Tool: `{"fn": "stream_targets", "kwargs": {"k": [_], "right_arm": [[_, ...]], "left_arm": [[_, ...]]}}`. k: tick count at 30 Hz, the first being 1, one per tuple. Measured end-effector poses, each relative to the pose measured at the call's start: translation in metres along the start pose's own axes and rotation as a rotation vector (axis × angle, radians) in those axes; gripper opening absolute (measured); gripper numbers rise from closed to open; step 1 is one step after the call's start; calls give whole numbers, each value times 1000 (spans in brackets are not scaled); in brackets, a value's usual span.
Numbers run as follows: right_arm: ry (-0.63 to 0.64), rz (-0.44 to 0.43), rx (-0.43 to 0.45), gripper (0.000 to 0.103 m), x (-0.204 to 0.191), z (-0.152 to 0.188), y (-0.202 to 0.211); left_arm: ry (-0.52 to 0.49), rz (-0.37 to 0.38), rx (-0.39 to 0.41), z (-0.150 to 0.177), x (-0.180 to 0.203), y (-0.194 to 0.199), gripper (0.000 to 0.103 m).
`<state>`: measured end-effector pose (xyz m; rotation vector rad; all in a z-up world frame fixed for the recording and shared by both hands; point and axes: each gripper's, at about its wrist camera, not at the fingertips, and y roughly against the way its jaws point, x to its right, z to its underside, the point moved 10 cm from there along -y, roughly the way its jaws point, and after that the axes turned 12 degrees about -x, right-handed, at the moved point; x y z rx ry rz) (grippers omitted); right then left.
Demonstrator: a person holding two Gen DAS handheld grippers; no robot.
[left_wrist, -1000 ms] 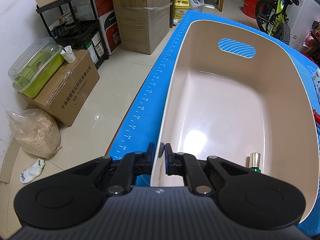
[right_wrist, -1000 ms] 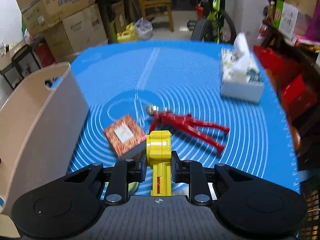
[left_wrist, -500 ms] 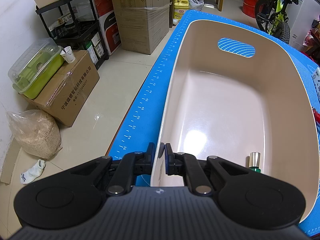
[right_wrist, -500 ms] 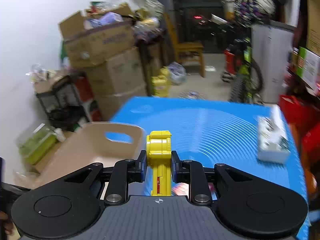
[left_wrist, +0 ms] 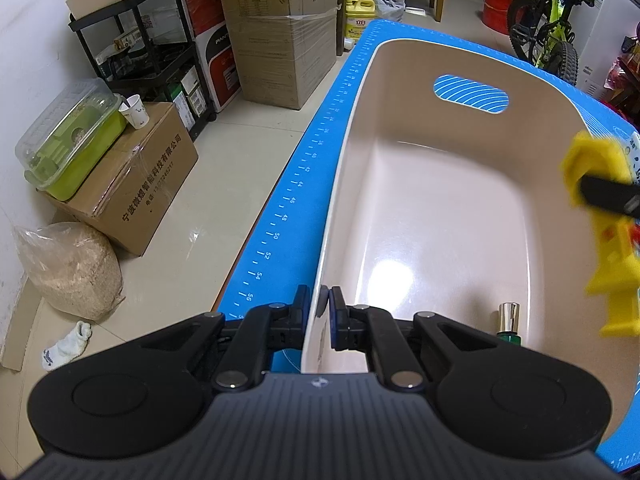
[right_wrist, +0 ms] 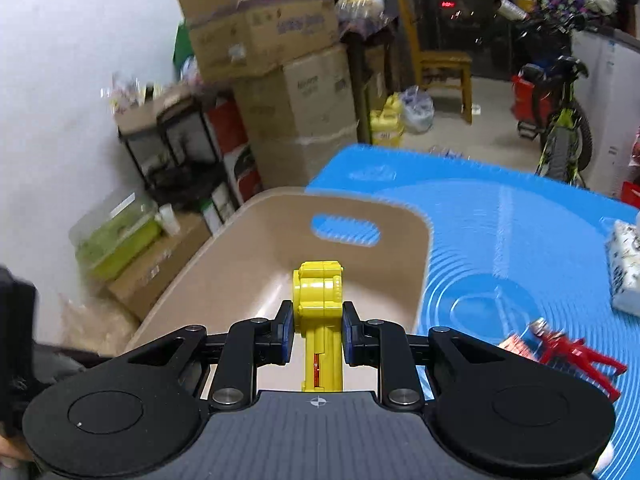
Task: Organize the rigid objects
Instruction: 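Lift the yellow toy piece into the basket with the right gripper and release, then grasp the white pill bottle with the right gripper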
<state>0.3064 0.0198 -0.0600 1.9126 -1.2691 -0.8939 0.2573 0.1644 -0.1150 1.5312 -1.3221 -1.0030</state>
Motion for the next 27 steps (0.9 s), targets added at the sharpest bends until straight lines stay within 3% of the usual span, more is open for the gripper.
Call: {"fn": "stream_targets", "kwargs": {"k": [6, 12, 14, 16, 21, 27], "right_arm": [[14, 49, -128, 32, -2, 26, -35], [64, 64, -146, 34, -9, 31, -41], [46, 50, -127, 40, -8, 28, -38], [29, 33, -106, 53, -4, 25, -27], [-4, 38, -34, 62, 12, 18, 7], [-77, 131, 33, 69, 58, 23, 49]], "left_arm": [[-1, -1, 0, 0, 0, 0, 11], [-1, -1, 0, 0, 1, 0, 11], [-3, -2, 0, -1, 2, 0, 11], [-3, -1, -1, -1, 2, 0, 11], [-3, -1, -1, -1, 2, 0, 11], [-2, 2, -2, 0, 1, 0, 11]]}}
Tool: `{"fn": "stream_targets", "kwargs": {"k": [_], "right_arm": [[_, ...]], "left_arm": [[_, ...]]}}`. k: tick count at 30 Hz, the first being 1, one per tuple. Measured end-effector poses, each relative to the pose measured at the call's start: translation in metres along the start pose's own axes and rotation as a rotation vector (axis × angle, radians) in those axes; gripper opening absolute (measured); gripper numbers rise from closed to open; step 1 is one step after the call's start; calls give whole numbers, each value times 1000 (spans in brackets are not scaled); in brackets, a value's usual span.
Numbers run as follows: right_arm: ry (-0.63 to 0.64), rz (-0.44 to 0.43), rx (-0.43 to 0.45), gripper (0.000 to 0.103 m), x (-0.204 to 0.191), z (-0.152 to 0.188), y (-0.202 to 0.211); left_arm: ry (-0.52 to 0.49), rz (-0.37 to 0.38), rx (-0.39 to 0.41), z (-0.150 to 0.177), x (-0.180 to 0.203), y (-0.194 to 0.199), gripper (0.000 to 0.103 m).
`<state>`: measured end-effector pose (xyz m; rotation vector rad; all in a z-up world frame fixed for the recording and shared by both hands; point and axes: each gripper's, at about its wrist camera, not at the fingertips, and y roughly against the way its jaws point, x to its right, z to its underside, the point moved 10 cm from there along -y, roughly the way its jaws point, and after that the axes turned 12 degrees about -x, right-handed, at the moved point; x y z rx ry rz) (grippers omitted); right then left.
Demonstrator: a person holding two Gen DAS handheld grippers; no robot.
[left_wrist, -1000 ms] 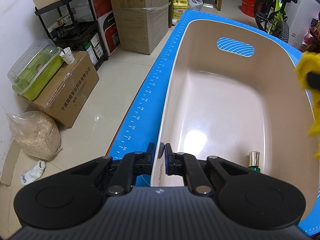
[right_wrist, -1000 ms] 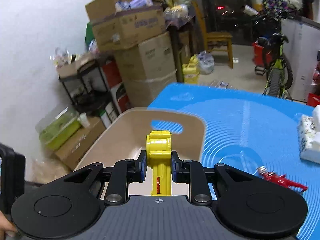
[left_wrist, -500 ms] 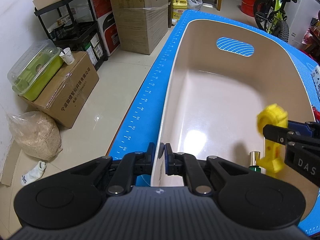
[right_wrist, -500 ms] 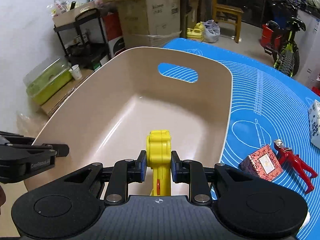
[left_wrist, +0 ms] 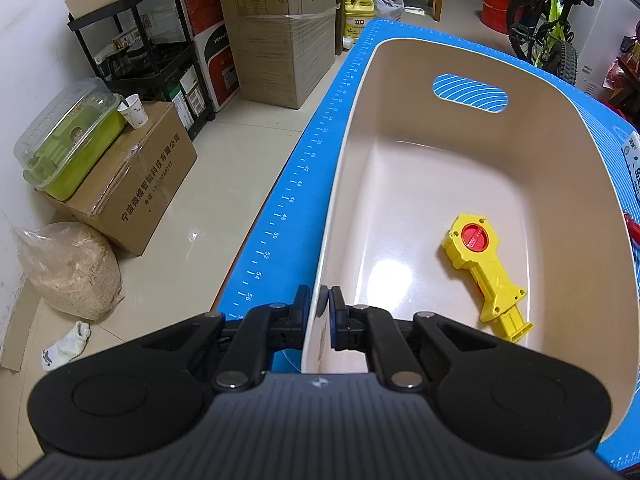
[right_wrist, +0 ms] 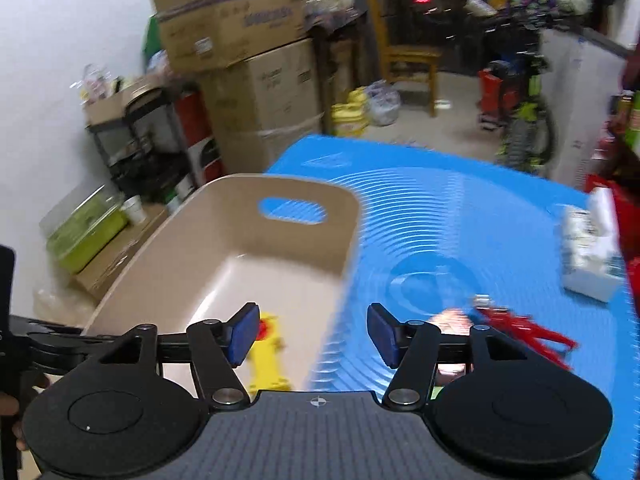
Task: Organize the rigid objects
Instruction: 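Grasp the white pill bottle with the right gripper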
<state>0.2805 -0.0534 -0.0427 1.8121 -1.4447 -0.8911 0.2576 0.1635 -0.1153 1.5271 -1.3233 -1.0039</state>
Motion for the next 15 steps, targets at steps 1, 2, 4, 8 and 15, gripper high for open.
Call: {"fn": "stream_targets", "kwargs": {"k": [1, 2, 4, 8, 15], "right_arm": [[-16, 16, 2, 70, 10, 2, 3], [-31, 35, 2, 71, 21, 3, 5], [-47, 86, -9, 75, 44, 10, 5], [-55, 155, -70, 81, 90, 31, -7], [-79, 245, -180, 83, 158, 68, -37]], "left_arm": [[1, 1, 0, 0, 0, 0, 11], [2, 2, -1, 0, 0, 0, 11], [2, 2, -1, 0, 0, 0, 11], [2, 1, -1, 0, 0, 0, 11], [1, 0, -1, 0, 0, 1, 11]]}}
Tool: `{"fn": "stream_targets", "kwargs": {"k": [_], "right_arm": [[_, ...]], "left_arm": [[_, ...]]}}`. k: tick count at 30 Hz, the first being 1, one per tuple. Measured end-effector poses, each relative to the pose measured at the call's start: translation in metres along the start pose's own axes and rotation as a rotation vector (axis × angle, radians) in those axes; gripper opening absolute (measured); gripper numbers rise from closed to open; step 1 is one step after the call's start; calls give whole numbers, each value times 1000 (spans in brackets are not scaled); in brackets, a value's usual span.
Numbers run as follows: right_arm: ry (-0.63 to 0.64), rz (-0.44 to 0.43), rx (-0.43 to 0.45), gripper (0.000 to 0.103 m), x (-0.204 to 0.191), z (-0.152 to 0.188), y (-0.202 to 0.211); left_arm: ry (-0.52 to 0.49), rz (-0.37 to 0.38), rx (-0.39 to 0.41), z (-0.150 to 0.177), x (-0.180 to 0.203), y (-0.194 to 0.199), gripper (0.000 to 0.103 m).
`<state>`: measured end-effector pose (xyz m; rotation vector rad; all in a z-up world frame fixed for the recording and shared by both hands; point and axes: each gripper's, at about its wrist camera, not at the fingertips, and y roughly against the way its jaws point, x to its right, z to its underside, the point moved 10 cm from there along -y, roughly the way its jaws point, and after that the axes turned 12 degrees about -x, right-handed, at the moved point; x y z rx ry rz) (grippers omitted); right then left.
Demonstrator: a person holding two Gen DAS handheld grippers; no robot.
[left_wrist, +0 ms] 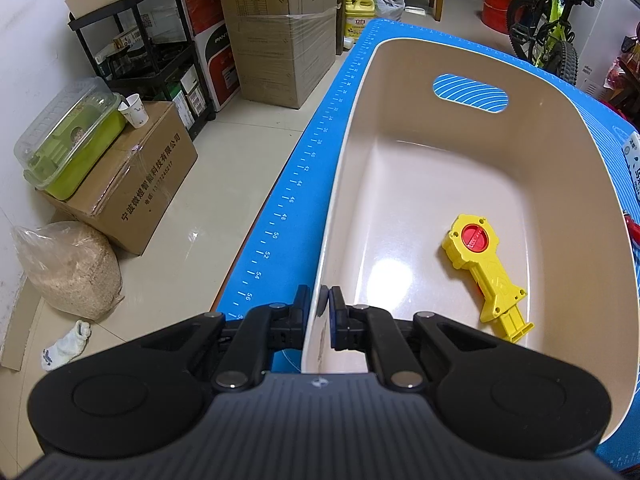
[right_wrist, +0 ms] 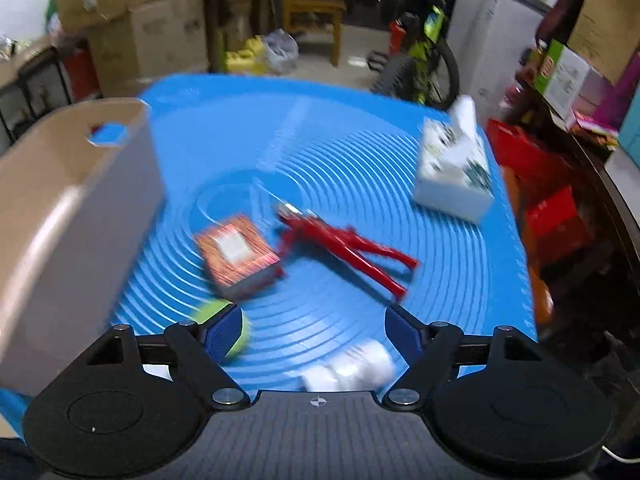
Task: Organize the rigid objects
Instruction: 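Grasp the white pill bottle with the right gripper, then carry the white pill bottle into the basket with the right gripper and release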
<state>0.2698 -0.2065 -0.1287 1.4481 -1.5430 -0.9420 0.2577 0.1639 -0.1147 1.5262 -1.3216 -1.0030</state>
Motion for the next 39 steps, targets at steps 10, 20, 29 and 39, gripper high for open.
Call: {"fn": "stream_targets", "kwargs": {"k": [10, 20, 29, 39], "right_arm": [[35, -18, -55, 83, 14, 17, -37], [106, -42, -103, 75, 3, 27, -52], [62, -46, -15, 68, 6, 16, -28], [63, -97, 226, 68, -47, -34, 54]], "left_arm": [[0, -5, -1, -1, -2, 1, 12], [0, -3, -1, -1, 0, 1, 12], [-2, -5, -1, 0, 0, 1, 12], [-4, -9, 0, -1, 0, 2, 12]]}}
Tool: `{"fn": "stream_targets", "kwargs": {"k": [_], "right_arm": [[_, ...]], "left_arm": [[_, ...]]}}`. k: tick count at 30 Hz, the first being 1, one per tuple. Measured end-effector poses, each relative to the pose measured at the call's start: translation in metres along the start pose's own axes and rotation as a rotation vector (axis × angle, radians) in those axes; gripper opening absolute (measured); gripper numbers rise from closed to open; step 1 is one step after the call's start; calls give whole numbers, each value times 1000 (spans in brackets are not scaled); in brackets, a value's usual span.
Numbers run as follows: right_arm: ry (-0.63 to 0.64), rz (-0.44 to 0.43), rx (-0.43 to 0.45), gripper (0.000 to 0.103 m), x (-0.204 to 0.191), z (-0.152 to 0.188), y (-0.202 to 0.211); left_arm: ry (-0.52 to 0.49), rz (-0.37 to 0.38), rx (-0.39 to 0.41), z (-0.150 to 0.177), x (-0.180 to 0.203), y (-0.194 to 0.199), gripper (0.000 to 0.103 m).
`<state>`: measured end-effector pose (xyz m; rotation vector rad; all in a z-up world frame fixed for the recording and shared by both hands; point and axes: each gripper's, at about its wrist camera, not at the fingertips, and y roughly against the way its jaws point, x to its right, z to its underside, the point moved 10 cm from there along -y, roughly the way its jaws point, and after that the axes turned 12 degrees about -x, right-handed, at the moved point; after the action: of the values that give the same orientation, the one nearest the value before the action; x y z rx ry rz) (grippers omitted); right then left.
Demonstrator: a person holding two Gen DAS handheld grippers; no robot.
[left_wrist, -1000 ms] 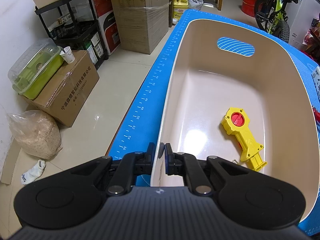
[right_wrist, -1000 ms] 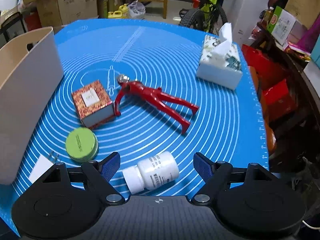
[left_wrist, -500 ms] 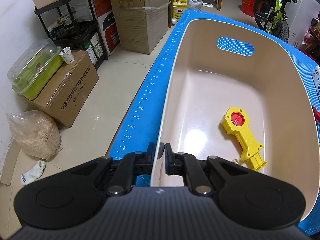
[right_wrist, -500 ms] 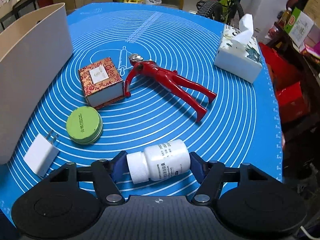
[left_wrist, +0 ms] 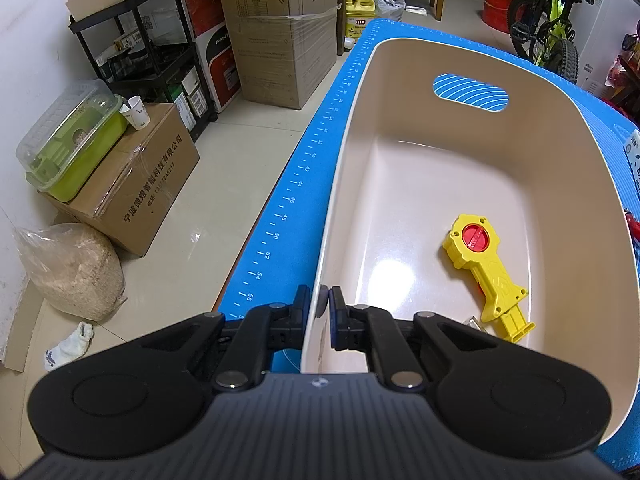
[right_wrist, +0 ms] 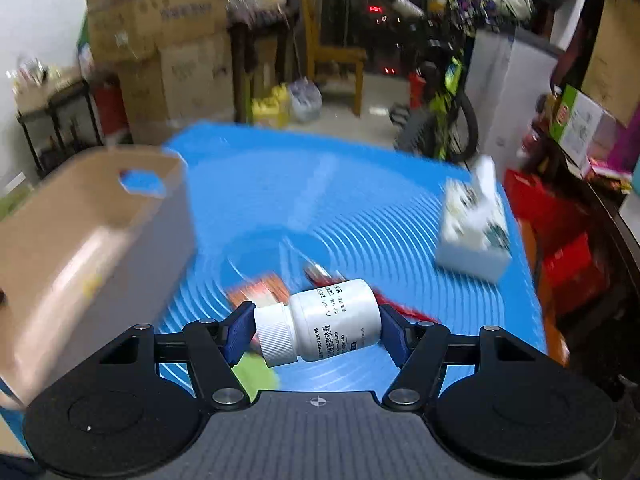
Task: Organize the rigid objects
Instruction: 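Carry the white pill bottle into the basket with the right gripper and release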
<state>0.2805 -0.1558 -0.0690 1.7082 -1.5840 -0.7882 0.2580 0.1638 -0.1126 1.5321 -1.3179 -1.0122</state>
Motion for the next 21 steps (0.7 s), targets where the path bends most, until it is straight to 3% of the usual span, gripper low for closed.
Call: {"fn": "stream_targets", "kwargs": {"k": [6, 10, 16, 21], "right_arm": [[49, -61, 114, 68, -58, -40, 28], [103, -115, 122, 68, -99, -51, 27], [179, -208, 58, 68, -158, -53, 6], [236, -206, -40, 68, -189, -37, -17]], "left_arm": [[0, 0, 0, 0, 0, 0, 12], [0, 0, 0, 0, 0, 0, 12], [0, 0, 0, 0, 1, 0, 12], [0, 1, 0, 0, 1, 0, 12]]}}
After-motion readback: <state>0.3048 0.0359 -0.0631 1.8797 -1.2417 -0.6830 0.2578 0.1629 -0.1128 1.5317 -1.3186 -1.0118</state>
